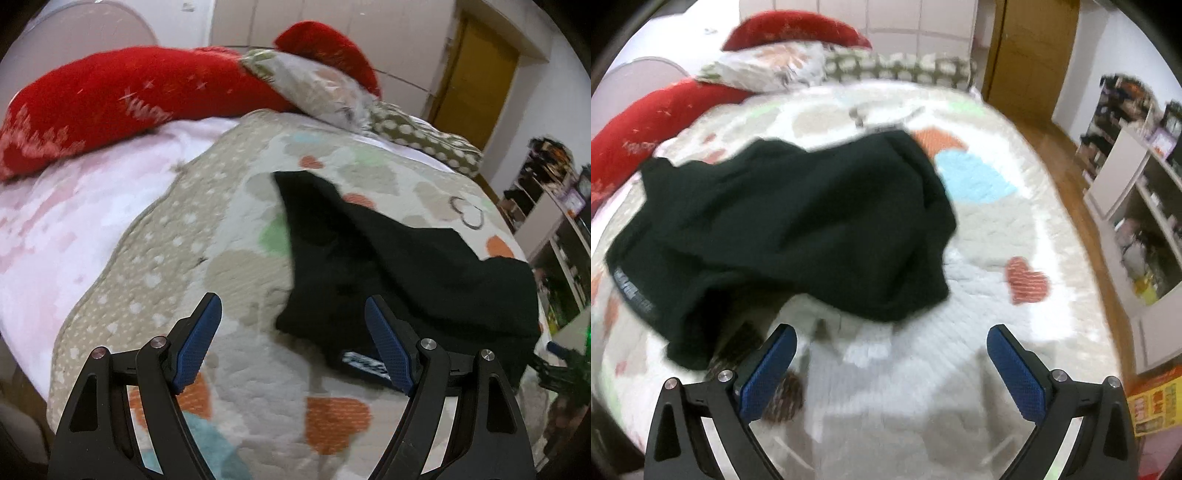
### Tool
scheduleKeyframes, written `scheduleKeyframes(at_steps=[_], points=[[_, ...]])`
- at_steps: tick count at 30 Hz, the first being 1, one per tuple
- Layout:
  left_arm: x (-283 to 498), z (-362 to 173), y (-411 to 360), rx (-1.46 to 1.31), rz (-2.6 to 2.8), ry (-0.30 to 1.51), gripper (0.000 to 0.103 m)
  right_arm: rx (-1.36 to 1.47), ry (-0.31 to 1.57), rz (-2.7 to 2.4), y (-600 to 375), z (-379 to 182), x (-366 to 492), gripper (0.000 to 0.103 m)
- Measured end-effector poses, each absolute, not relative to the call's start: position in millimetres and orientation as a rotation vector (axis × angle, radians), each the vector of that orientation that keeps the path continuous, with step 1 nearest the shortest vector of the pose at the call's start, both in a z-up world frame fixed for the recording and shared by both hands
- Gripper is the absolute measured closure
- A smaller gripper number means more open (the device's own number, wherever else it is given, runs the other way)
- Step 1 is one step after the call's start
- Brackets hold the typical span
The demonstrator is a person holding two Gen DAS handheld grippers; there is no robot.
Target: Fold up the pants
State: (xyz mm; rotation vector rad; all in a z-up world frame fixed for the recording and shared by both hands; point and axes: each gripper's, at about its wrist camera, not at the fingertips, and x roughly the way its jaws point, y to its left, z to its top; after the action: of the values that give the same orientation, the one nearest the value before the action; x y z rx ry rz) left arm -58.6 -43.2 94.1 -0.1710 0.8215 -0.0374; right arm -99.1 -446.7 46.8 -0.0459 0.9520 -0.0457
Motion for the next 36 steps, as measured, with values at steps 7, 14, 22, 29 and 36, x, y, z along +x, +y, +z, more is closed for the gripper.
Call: scheduleKeyframes(at_steps=[7, 14, 22, 29, 36], points=[[-46, 74, -91, -0.108, -0.084, 0.876, 0.023, -0.097, 0.79, 0.203, -389, 90, -116, 0.0], [-36, 58, -116, -0.048, -0.08, 0.898, 0.023, -0.082, 0.85, 0.341, -331, 56, -91, 0.002], [-26, 49, -119, -0.035, -0.073, 0.911, 0.023, -0.257, 0.811, 0.227, -324, 43, -76, 0.006], [-19, 43, -117, -0.036, -0.059, 0.924, 0.023, -0.235, 0.806, 0.2, -339, 32, -44, 0.069], [-15, 40, -114, -0.037, -0.051, 0.928, 0.023, -0.104, 0.735, 0.214, -358, 62, 1, 0.089]])
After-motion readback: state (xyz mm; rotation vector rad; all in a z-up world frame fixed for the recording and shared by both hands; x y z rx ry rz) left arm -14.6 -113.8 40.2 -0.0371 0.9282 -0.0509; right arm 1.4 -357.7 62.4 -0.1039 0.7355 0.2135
